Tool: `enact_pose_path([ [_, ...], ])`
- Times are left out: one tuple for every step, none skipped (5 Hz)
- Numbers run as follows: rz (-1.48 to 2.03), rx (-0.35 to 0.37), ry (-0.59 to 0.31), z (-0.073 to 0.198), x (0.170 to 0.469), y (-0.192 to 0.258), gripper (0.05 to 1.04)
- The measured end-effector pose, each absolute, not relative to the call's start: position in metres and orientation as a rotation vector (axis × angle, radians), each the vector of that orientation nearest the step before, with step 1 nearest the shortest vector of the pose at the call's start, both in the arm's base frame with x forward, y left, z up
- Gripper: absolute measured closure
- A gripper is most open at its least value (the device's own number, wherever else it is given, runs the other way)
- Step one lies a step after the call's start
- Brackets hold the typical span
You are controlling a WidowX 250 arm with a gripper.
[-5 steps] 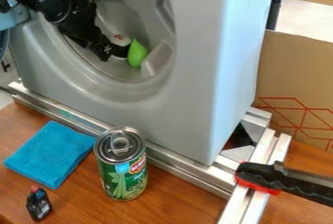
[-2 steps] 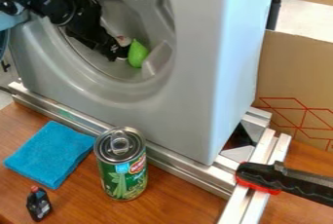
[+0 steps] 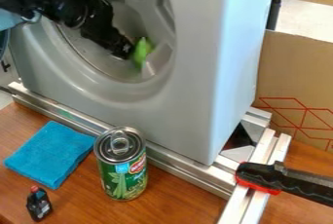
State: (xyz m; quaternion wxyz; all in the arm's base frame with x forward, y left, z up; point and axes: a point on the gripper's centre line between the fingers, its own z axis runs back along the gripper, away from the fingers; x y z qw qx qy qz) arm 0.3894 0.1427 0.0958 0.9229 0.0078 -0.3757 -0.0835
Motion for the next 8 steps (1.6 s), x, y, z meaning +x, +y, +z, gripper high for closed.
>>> enact_pose_path([
  [-0.171, 0.010, -0.782, 0.095, 0.394, 0.143, 0.136],
  [-0.167, 0.021, -0.768, 0.093, 0.396, 0.143, 0.346],
  [-0.148, 0.044, -0.727, 0.092, 0.392, 0.144, 0.482],
  [-0.142, 0.054, -0.667, 0.092, 0.374, 0.141, 0.489],
  [-0.144, 0.058, -0.598, 0.097, 0.346, 0.132, 0.489],
  [-0.145, 0.096, -0.512, 0.108, 0.299, 0.121, 0.489],
  [-0.084, 0.102, -0.464, 0.111, 0.257, 0.125, 0.489],
  [0.017, 0.119, -0.434, 0.115, 0.210, 0.128, 0.489],
])
